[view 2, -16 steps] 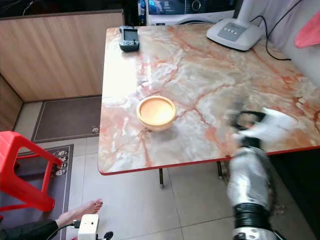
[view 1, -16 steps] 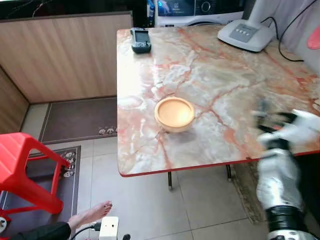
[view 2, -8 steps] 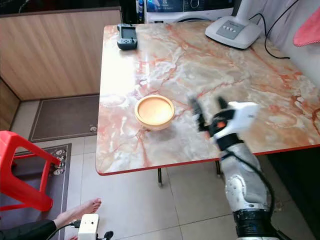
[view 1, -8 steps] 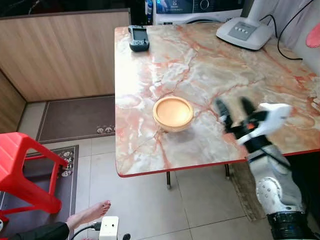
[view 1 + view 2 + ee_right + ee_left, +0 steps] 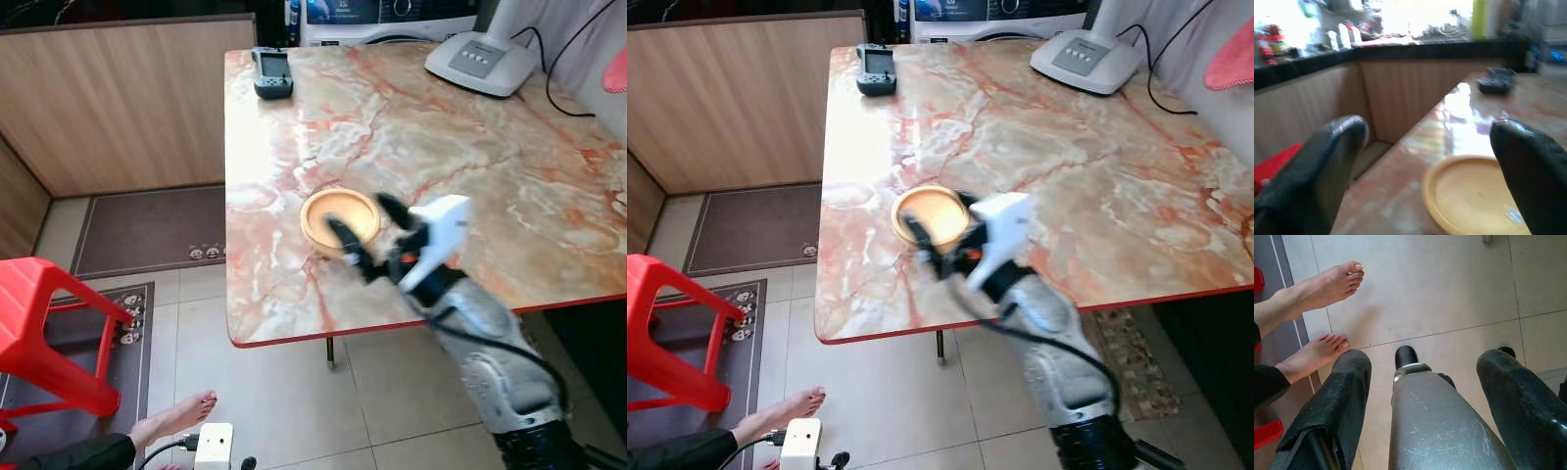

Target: Restocking fridge

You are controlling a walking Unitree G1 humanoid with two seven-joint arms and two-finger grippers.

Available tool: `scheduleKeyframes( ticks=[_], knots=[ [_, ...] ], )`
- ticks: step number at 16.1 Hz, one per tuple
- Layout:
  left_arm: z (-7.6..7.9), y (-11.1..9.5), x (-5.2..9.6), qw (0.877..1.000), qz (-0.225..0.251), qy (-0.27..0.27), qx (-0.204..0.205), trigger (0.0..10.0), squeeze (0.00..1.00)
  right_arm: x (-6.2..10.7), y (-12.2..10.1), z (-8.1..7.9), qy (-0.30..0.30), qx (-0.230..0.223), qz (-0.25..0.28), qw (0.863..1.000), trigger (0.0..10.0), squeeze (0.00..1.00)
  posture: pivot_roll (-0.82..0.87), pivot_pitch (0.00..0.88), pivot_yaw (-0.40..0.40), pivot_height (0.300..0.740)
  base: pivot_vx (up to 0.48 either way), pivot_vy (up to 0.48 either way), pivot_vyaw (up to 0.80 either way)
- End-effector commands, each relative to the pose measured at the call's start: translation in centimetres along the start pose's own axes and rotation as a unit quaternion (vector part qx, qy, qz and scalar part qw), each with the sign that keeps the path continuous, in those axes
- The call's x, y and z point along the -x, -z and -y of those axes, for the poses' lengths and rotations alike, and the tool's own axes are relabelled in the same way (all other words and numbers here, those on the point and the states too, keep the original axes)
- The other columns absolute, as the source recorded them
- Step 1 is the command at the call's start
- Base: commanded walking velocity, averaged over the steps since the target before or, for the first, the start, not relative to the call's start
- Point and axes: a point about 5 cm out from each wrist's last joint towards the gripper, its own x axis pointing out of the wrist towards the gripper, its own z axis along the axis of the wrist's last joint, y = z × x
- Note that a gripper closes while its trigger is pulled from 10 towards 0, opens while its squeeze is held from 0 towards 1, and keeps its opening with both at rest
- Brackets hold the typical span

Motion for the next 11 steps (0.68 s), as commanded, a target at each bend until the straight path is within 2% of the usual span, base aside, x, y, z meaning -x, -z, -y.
scheduleKeyframes(
  ticks=[1, 2, 3, 5, 7, 8, 11],
  knots=[
    [-0.1, 1.4, 0.4, 1.000, -0.029, -0.002, 0.004, 10.0, 0.00, -0.3, -0.4, -0.6, -0.003, 0.019, -0.010, 1.000, 10.0, 0.00, 0.09, 0.175, -0.053, 0.740, 0.000, 0.000, 0.00],
    [0.0, 1.4, 0.4, 1.000, -0.029, -0.002, 0.003, 10.0, 0.00, -0.5, 0.1, -1.3, -0.003, 0.074, -0.039, 0.996, 10.0, 0.00, 0.09, 0.174, -0.056, 0.740, 0.000, 0.000, 0.00],
    [0.0, 1.4, 0.4, 1.000, -0.029, -0.001, 0.004, 10.0, 0.00, -0.5, 0.1, -1.7, 0.003, 0.077, -0.040, 0.996, 10.0, 0.00, 0.09, 0.174, -0.057, 0.740, 0.000, 0.000, 0.00],
    [0.0, 1.4, 0.4, 1.000, -0.029, -0.001, 0.005, 10.0, 0.00, -0.4, 0.5, -1.3, 0.057, 0.110, -0.068, 0.990, 10.0, 0.00, 0.09, 0.173, -0.059, 0.740, 0.000, 0.000, 0.00],
    [0.1, 1.4, 0.4, 1.000, -0.029, 0.000, 0.004, 10.0, 0.00, -0.1, 1.5, -0.6, 0.121, 0.097, -0.102, 0.983, 10.0, 0.00, 0.08, 0.164, -0.062, 0.740, 0.000, 0.000, 0.00],
    [0.1, 1.5, 0.4, 1.000, -0.029, 0.001, 0.004, 10.0, 0.00, -0.1, 1.9, -0.4, 0.145, 0.127, -0.116, 0.974, 10.0, 0.00, 0.09, 0.155, -0.064, 0.740, 0.000, 0.000, 0.00],
    [0.2, 1.5, 0.4, 1.000, -0.029, 0.001, 0.003, 10.0, 0.00, -0.2, 2.1, -0.5, 0.171, 0.131, -0.129, 0.968, 10.0, 0.00, 0.09, 0.146, -0.066, 0.740, 0.000, 0.000, 0.00]
  ],
)
